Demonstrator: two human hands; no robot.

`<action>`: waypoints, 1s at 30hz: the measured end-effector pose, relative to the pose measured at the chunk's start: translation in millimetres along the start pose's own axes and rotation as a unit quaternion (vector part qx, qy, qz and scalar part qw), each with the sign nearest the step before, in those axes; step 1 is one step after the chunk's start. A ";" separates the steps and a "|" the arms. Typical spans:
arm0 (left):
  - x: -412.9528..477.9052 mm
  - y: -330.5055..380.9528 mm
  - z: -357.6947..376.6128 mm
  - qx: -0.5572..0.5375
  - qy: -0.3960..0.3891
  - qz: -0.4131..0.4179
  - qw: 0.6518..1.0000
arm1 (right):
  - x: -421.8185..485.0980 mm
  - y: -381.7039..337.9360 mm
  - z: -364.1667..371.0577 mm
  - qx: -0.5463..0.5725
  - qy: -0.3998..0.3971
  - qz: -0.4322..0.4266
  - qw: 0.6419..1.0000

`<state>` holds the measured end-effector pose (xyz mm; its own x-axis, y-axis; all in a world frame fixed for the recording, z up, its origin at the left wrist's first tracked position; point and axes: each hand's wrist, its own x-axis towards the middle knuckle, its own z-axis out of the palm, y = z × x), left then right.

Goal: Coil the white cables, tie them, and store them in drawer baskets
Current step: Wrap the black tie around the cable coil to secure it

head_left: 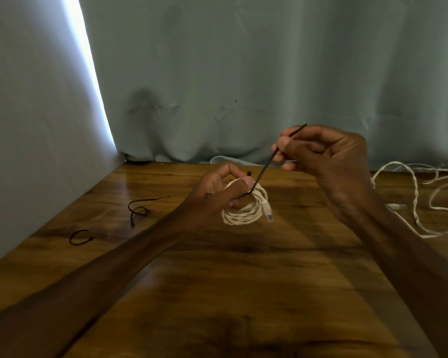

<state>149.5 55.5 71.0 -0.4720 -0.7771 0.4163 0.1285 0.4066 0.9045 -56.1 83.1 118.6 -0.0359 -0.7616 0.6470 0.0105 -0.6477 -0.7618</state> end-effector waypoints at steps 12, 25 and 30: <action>-12.7 8.5 18.9 0.037 -0.042 0.003 0.998 | -14.2 39.6 13.3 0.036 -0.063 0.284 0.956; -15.8 10.4 26.3 0.209 0.036 0.026 0.977 | -8.6 39.3 6.6 -0.016 -0.074 0.281 0.957; -17.4 12.3 33.0 0.240 0.089 0.034 0.966 | -6.3 41.6 6.3 -0.014 -0.067 0.274 0.959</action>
<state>130.5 89.9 71.8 -0.3139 -0.7936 0.5212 -0.2855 0.6025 0.7453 -49.1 60.8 83.0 0.0958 -0.9845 0.1469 -0.0356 -0.1509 -0.9879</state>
